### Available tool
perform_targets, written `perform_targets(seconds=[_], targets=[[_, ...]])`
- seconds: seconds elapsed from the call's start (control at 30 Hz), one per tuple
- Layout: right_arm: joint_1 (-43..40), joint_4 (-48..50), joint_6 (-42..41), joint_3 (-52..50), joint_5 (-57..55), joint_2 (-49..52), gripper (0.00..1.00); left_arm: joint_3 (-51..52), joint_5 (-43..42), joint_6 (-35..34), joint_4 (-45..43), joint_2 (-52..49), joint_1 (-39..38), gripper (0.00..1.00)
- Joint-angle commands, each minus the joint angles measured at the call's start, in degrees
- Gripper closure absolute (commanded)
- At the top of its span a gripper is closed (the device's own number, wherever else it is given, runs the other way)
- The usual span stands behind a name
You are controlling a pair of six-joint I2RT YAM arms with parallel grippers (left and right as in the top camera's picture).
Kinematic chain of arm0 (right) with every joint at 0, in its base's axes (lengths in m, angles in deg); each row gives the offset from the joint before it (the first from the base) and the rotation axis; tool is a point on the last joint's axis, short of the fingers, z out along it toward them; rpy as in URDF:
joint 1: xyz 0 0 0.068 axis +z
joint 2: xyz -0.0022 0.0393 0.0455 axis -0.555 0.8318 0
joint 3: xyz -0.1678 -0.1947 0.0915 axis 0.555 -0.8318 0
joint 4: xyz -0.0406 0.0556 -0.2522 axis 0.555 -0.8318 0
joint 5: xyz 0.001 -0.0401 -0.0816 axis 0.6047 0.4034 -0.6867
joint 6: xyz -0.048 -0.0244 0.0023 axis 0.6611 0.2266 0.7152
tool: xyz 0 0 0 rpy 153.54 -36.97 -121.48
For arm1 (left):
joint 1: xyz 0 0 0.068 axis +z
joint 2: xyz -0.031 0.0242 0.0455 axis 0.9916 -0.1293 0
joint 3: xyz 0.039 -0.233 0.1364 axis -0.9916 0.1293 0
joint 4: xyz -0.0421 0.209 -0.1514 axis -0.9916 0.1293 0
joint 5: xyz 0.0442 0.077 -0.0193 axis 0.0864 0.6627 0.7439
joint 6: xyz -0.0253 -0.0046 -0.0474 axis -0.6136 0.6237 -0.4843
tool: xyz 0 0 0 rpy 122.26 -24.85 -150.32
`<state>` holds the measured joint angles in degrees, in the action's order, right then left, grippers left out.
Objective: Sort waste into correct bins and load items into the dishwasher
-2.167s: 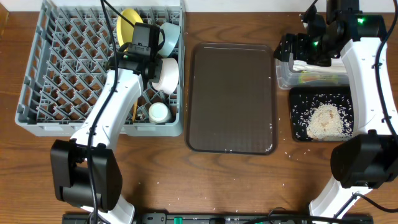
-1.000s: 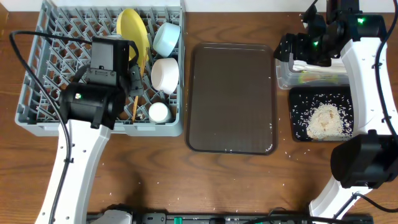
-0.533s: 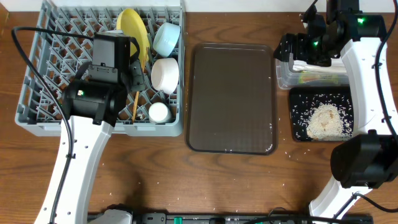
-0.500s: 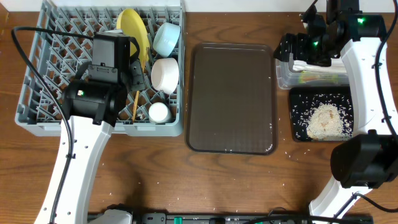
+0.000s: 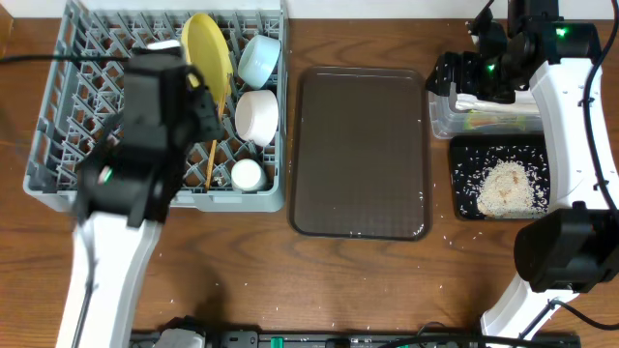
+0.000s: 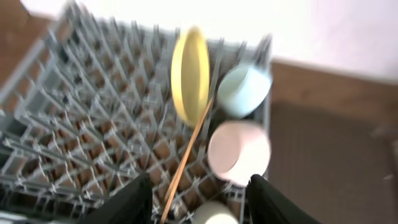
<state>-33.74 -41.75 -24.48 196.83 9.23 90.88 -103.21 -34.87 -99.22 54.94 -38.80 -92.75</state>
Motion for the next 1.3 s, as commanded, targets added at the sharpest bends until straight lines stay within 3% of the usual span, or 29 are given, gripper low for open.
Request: perform_targets(seconds=[0.0,0.13,0.27,0.3,0.37,0.63,0.9,1.0,1.17,1.27], targets=[[1.2,0.0,-0.1,0.0,0.2,-0.2,0.01,-0.5,-0.8,-0.7,-0.5,6.5,0.1,0.49],[1.2,0.0,-0.1,0.0,0.2,-0.2,0.01,-0.5,-0.8,-1.9,0.0,9.7,0.1,0.48],[1.2,0.0,-0.1,0.0,0.2,-0.2,0.01,-0.5,-0.8,-4.4,2.4,12.0,0.1,0.39],[1.2,0.0,-0.1,0.0,0.2,-0.2,0.01,-0.5,-0.8,-4.4,5.0,12.8,0.1,0.18],[1.2,0.0,-0.1,0.0,0.2,-0.2,0.01,-0.5,-0.8,-4.4,7.5,13.2,0.1,0.14],[1.2,0.0,-0.1,0.0,0.2,-0.2,0.01,-0.5,-0.4,-4.3,15.4,12.9,0.1,0.12],[1.2,0.0,-0.1,0.0,0.2,-0.2,0.01,-0.5,0.0,-2.4,15.8,12.7,0.1,0.11],[1.2,0.0,-0.1,0.0,0.2,-0.2,0.01,-0.3,1.1,-2.0,13.3,12.7,0.1,0.11],[1.2,0.0,-0.1,0.0,0.2,-0.2,0.01,4.2,0.4,4.2,3.5,14.5,2.3,0.11],[1.2,0.0,-0.1,0.0,0.2,-0.2,0.01,10.3,-4.4,8.5,-3.8,17.6,6.4,0.1]])
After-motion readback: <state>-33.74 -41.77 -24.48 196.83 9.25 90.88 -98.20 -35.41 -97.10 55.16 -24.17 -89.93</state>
